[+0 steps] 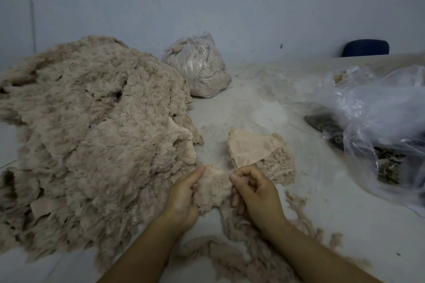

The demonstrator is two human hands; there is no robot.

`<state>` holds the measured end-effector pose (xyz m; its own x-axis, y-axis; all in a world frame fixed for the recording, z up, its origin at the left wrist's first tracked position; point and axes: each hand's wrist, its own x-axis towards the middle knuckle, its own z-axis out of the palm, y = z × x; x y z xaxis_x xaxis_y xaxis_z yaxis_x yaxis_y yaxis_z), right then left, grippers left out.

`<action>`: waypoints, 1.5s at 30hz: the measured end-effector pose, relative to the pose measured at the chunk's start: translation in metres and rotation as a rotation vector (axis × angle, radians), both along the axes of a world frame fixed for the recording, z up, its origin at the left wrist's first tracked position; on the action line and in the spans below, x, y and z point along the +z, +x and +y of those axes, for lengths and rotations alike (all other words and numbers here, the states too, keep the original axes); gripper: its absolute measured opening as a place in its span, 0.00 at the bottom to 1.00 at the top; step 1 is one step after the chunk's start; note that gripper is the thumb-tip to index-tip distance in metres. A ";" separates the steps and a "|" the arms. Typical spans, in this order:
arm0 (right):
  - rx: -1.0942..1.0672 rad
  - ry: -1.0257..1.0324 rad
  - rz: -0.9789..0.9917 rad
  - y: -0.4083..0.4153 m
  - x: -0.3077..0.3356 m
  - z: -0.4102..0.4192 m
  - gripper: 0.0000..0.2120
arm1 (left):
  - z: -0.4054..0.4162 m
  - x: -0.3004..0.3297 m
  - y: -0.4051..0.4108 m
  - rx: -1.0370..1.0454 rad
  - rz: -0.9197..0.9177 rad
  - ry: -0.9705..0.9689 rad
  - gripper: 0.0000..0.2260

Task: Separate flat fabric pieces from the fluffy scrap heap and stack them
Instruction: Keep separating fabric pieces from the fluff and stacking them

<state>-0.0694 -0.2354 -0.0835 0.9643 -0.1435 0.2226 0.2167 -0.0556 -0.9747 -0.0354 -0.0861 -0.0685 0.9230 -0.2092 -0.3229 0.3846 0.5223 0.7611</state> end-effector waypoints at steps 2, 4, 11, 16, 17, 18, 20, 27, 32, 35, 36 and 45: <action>-0.024 0.034 -0.014 0.002 -0.001 -0.001 0.05 | 0.002 0.000 0.002 0.044 0.056 -0.051 0.17; -0.025 0.073 -0.025 0.002 0.001 -0.001 0.05 | 0.005 0.001 0.005 0.088 0.058 -0.144 0.16; 0.132 0.310 0.167 -0.003 0.003 0.006 0.20 | 0.005 0.004 0.000 -0.080 0.008 -0.149 0.25; 0.234 -0.111 0.197 -0.001 0.007 -0.005 0.18 | 0.008 -0.002 0.001 -0.024 -0.071 -0.081 0.25; 0.258 -0.113 0.196 -0.001 0.011 -0.006 0.19 | 0.009 -0.002 0.002 -0.013 -0.115 -0.059 0.23; 0.259 -0.085 0.183 0.000 0.016 -0.006 0.19 | 0.010 -0.003 0.001 -0.006 -0.174 -0.025 0.20; 0.210 -0.091 0.124 0.006 0.026 -0.003 0.21 | 0.008 -0.001 -0.002 -0.020 -0.304 0.122 0.14; 0.145 -0.460 -0.032 0.021 0.052 0.012 0.08 | 0.006 -0.001 -0.004 -0.150 -0.342 0.315 0.28; -0.130 -0.276 -0.084 0.037 0.069 -0.004 0.07 | 0.006 0.011 0.003 -0.106 -0.353 0.116 0.22; -0.260 -0.187 -0.109 0.049 0.077 -0.025 0.06 | -0.008 0.028 0.027 0.081 -0.359 0.121 0.10; -0.301 -0.199 -0.113 0.053 0.078 -0.032 0.06 | -0.014 0.035 0.037 0.102 -0.364 0.192 0.05; -0.597 -0.586 -0.001 0.056 0.042 -0.069 0.06 | -0.028 0.031 0.057 -0.003 -0.662 1.041 0.03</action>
<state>-0.0138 -0.3047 -0.0420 0.7629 -0.4905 0.4212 -0.0087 -0.6592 -0.7519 0.0216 -0.1137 -0.0375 0.9720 -0.1344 0.1928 -0.2332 -0.4492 0.8625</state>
